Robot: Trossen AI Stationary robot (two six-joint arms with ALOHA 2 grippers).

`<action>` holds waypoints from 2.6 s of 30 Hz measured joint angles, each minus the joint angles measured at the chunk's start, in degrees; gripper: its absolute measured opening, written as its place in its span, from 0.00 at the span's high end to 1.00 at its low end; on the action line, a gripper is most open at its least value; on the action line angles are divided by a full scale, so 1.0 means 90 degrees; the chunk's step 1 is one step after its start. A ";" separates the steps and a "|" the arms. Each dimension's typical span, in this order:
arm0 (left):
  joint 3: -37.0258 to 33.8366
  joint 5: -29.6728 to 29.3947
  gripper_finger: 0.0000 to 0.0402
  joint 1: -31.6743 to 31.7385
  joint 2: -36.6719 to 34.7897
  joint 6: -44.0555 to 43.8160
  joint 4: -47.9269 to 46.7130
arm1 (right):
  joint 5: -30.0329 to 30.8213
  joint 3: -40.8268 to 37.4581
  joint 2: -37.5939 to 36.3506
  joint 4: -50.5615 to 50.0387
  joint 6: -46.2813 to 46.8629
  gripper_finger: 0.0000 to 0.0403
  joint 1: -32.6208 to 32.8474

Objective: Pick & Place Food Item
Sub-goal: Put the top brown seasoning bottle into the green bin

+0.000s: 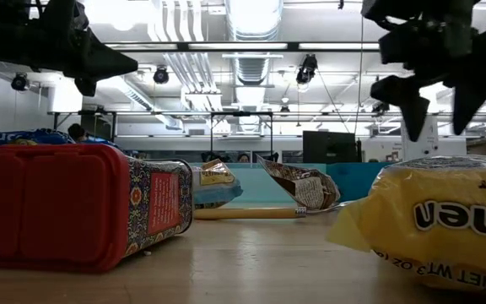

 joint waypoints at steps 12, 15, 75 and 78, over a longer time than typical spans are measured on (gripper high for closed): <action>-0.0005 -0.0164 0.90 0.0000 0.0002 -0.0002 -0.0060 | 0.0663 -0.0112 0.0870 0.0102 -0.0309 0.33 0.1128; -0.0005 -0.0169 0.90 0.0000 0.0000 -0.0002 -0.0060 | 0.0745 -0.0114 0.1213 0.0116 -0.0310 0.33 0.1188; -0.0005 -0.0327 0.90 0.0000 0.0001 0.0002 -0.0213 | 0.1382 -0.0175 0.1962 0.1079 0.0792 0.58 0.1183; -0.0005 -0.0333 0.90 0.0000 -0.0001 0.0022 -0.0209 | 0.1378 -0.0175 0.1960 0.1084 0.1000 0.58 0.1183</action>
